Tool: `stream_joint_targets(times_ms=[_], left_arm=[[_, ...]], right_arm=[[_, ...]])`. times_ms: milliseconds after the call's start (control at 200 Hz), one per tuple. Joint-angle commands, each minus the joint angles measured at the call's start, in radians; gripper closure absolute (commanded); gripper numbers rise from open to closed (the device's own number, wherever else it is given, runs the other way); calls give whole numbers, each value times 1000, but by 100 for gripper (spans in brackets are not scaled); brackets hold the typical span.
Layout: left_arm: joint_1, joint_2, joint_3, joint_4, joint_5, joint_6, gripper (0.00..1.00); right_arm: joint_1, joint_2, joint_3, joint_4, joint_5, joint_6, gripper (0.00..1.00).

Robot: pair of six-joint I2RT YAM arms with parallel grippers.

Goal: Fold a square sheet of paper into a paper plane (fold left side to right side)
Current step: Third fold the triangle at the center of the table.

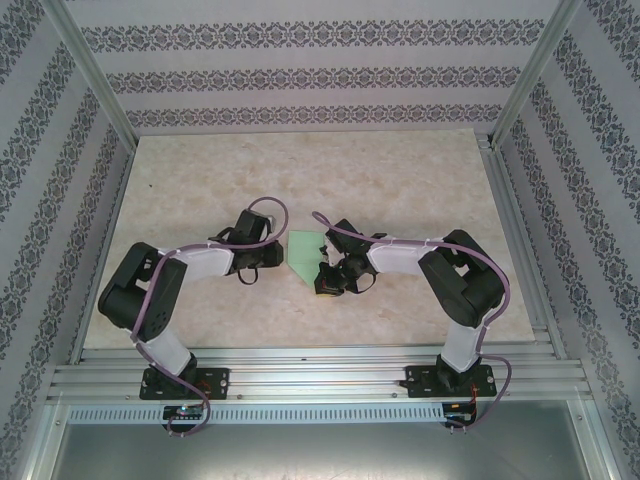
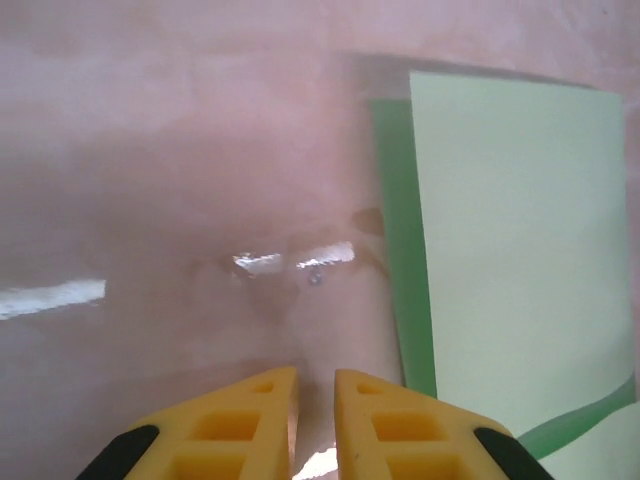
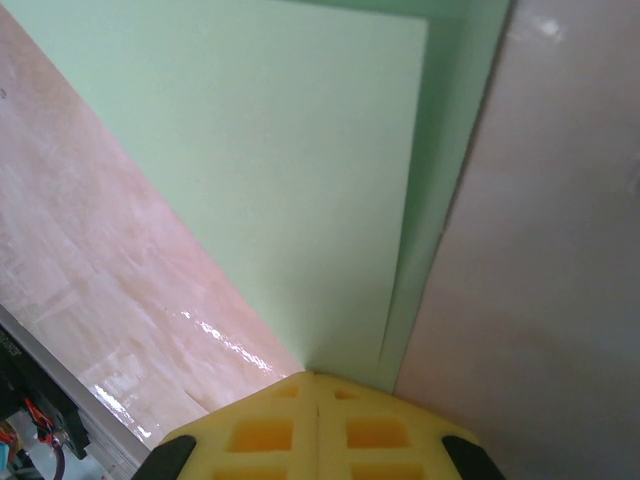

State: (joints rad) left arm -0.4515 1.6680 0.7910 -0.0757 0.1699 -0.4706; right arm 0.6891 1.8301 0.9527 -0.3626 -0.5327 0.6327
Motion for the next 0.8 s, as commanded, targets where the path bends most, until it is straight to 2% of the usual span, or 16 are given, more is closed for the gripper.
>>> stream_joint_targets(times_ms=[0,160,310,540,799], left_arm=[[8,-94,0,-17,15,35,80],[-3,-177,-55,52,160,7,80],[-49,-149,-79,124,263,-25,80],[-81,-37,-47,134,270,-17,81],[-81,57,-11,91,186,-4,82]], right_arm=[[-17,53,-58,-130,145,-5,100],[-18,53,-57,-130,145,-5,100],[-19,54,-57,-130,146,-4,100],[-18,49,-53,-128,149,1,100],[-18,9,-50,-117,155,17,100]])
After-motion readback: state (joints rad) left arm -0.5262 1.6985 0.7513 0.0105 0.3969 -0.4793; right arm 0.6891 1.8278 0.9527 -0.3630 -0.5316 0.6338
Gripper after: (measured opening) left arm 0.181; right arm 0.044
